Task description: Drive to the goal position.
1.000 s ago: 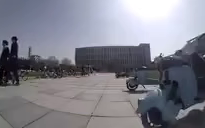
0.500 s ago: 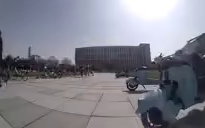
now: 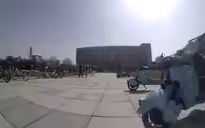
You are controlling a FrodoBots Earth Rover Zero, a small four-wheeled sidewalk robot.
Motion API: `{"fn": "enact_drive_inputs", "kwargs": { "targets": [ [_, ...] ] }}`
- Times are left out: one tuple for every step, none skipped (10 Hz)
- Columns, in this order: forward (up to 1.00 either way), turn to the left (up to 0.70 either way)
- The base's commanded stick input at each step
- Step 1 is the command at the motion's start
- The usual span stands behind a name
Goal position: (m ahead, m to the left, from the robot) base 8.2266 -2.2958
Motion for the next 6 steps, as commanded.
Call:
{"fn": "enact_drive_inputs", "kwargs": {
  "targets": [
    [-0.61, 0.00],
    [-0.87, 0.00],
    [-1.00, 0.00],
    [-1.00, 0.00],
    [-1.00, 0.00],
    [-1.00, 0.00]
  ]
}}
